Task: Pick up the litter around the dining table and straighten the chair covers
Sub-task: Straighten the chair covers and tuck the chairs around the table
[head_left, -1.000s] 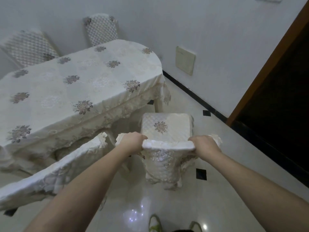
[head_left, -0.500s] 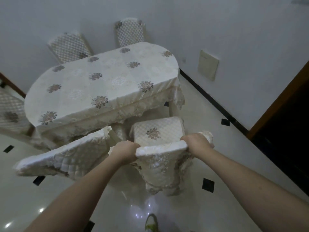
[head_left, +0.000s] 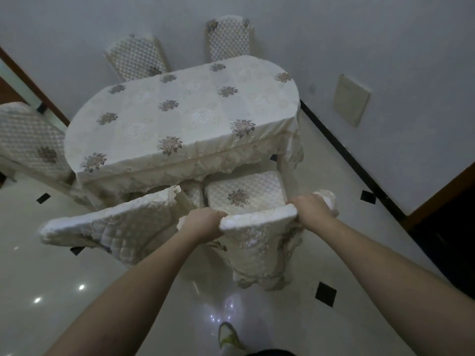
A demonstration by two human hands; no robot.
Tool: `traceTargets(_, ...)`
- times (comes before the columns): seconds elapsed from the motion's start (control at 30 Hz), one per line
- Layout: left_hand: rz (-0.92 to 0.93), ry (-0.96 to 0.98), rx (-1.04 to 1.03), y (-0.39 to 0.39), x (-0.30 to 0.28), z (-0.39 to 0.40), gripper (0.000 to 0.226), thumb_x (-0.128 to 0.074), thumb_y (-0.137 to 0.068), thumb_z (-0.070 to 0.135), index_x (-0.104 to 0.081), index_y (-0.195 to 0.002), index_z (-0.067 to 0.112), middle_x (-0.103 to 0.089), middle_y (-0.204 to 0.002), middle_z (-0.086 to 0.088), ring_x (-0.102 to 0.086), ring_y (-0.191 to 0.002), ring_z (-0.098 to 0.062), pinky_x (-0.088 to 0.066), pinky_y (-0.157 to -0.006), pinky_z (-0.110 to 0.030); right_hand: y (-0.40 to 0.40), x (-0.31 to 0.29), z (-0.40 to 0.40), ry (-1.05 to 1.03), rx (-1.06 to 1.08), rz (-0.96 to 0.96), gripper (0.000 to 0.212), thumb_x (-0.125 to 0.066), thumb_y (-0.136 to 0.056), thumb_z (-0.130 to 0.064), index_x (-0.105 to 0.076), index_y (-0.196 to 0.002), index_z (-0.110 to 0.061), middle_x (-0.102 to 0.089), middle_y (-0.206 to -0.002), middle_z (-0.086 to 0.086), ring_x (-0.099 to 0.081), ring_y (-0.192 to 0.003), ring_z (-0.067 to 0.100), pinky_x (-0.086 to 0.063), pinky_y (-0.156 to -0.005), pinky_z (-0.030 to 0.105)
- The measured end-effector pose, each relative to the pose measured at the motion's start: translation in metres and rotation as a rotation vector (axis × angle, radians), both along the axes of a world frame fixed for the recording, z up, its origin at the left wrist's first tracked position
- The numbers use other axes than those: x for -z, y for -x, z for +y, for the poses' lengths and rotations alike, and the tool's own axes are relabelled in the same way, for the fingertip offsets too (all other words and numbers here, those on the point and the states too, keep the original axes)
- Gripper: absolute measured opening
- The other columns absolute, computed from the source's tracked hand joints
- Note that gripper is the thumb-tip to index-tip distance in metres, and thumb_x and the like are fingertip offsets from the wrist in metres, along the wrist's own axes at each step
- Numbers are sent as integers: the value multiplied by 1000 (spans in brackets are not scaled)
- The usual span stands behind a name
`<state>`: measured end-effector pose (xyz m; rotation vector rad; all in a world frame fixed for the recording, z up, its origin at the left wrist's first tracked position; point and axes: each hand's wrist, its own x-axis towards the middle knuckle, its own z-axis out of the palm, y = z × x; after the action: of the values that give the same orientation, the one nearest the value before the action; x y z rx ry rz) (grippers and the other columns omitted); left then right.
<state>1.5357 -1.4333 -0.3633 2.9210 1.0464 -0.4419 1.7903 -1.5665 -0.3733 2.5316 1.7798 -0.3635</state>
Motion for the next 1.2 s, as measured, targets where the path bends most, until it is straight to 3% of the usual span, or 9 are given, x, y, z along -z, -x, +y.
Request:
traceTargets(0.33, 9, -15, 33, -28, 15, 25, 21, -51, -83, 36, -62, -99, 29, -67, -88, 5, -64, -80, -22, -43, -61, -28, -35, 18, 34, 26, -48, -37, 32, -64, -81, -20, -62, -112, -28, -65, -110, 2, -59, -102, 24, -41, -83, 33)
traceTargets(0.53, 41, -38, -1, -42, 18, 54, 27, -52, -84, 40, -60, -108, 30, -68, -97, 4, -65, -87, -23, -47, -65, -30, -50, 21, 66, 45, -80, -46, 35, -66, -81, -26, -59, -116, -26, -63, -114, 4, -58, -106, 26, -41, -85, 35)
traceTargets(0.73, 5, 185, -118, -62, 23, 78, 34, -56, -86, 28, -56, -118, 19, -66, -114, -5, -61, -102, -28, -50, -80, -37, -68, 17, 96, 93, -107, -50, 37, -66, -82, -30, -58, -118, -28, -62, -116, 4, -58, -107, 27, -41, -83, 35)
traceTargets(1.03, -45, 260, -107, -84, 27, 103, 20, -57, -83, 24, -55, -103, 22, -65, -103, -3, -60, -89, -27, -52, -73, -38, -94, 11, 120, 92, -139, -40, 43, -70, -80, -32, -59, -121, -28, -61, -117, 6, -56, -109, 30, -42, -88, 36)
traceTargets(1.2, -63, 280, -69, -87, 27, 117, 15, -59, -82, 21, -46, -90, 24, -64, -95, -4, -58, -85, -27, -48, -68, -35, -101, 14, 130, 64, -128, -5, 41, -69, -79, -24, -60, -119, -27, -60, -117, 5, -55, -108, 29, -39, -87, 36)
